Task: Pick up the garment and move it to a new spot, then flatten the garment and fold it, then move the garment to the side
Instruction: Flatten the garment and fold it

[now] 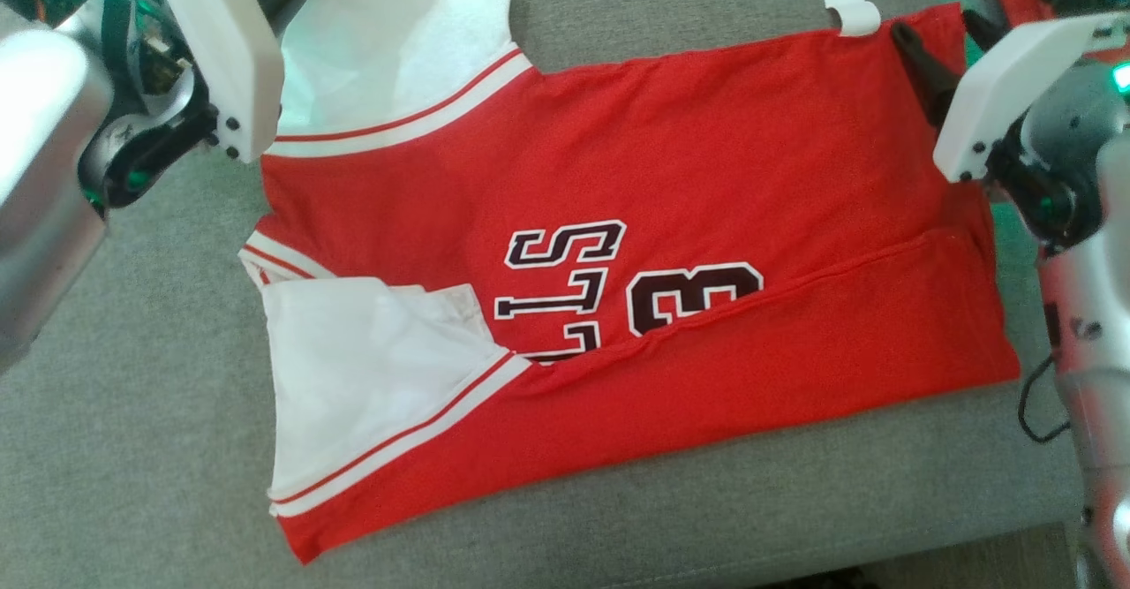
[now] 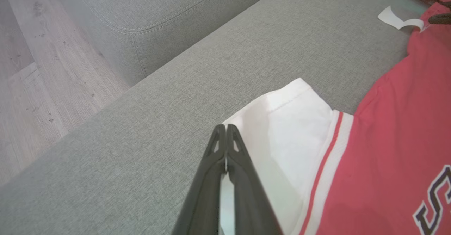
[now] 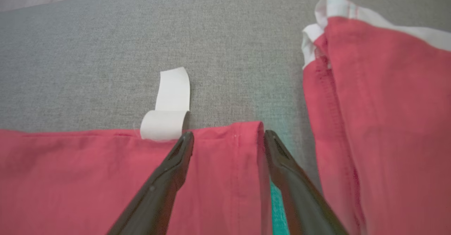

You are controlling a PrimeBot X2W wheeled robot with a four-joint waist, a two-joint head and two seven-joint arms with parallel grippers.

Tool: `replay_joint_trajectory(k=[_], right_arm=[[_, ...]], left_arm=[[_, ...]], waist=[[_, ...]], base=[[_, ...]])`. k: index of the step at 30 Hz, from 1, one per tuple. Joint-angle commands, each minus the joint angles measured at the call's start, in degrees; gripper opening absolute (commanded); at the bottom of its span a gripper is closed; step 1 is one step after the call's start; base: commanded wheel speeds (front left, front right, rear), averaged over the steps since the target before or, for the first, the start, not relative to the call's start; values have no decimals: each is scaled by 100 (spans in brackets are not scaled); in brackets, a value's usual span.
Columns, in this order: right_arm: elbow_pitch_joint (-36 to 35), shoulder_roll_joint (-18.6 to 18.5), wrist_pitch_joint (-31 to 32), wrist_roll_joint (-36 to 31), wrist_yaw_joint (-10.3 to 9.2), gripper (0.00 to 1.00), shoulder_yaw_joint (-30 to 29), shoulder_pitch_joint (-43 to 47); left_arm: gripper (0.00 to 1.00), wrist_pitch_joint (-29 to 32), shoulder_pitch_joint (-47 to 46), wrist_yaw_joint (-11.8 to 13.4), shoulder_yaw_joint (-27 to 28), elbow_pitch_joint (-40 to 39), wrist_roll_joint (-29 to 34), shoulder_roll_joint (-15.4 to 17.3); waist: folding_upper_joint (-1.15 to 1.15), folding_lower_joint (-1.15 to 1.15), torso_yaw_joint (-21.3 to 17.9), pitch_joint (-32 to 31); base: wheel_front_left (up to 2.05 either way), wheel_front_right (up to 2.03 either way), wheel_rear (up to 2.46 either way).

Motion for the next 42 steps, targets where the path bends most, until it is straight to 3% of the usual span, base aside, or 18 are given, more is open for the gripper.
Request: replay_joint_trajectory(k=[1, 8, 11, 15, 18, 19, 20, 26, 34, 42], right_arm=[[-46, 33, 56, 12, -4, 100, 67, -232], [241, 49, 50, 30, -4, 100, 136, -491], [338, 19, 49, 30, -4, 89, 162, -543], [416, -29, 26, -1, -4, 54, 160, -562], [435, -47, -40, -36, -4, 35, 142, -583], [443, -48, -54, -44, -4, 24, 140, -591], [451, -48, -65, -51, -4, 2, 141, -600], [455, -63, -251, -144, -4, 0, 135, -684], [483, -20, -903, -203, -4, 0, -206, -816], [342, -142, -1168, -150, -4, 0, -509, -671]], left_arm=[[0, -93, -422, 10, 156, -94, -93, 249], [0, -263, -576, 10, -90, 19, -235, 252], [0, -347, -636, 10, -206, 87, -300, 255], [0, -449, -721, 10, -357, 171, -372, 265], [0, -539, -797, 10, -472, 224, -398, 278], [0, -573, -823, 10, -510, 244, -401, 281], [0, -606, -853, 10, -552, 265, -394, 284], [0, -988, -1067, 10, -811, 434, -165, 303], [0, -2223, -1415, 10, -873, 943, 454, 234], [0, -2877, -1442, 10, -763, 1222, 316, 63]], waist=[[0, 0, 30, 20], [0, 0, 79, 60], [0, 0, 93, 66], [0, 0, 93, 62], [0, 0, 85, 61], [0, 0, 85, 61], [0, 0, 85, 64], [0, 0, 100, 68], [0, 0, 182, 2], [0, 0, 366, -207]], base=[[0, 0, 0], [0, 0, 0], [0, 0, 0], [0, 0, 0], [0, 0, 0], [0, 0, 0], [0, 0, 0], [0, 0, 0], [0, 0, 0], [0, 0, 0]])
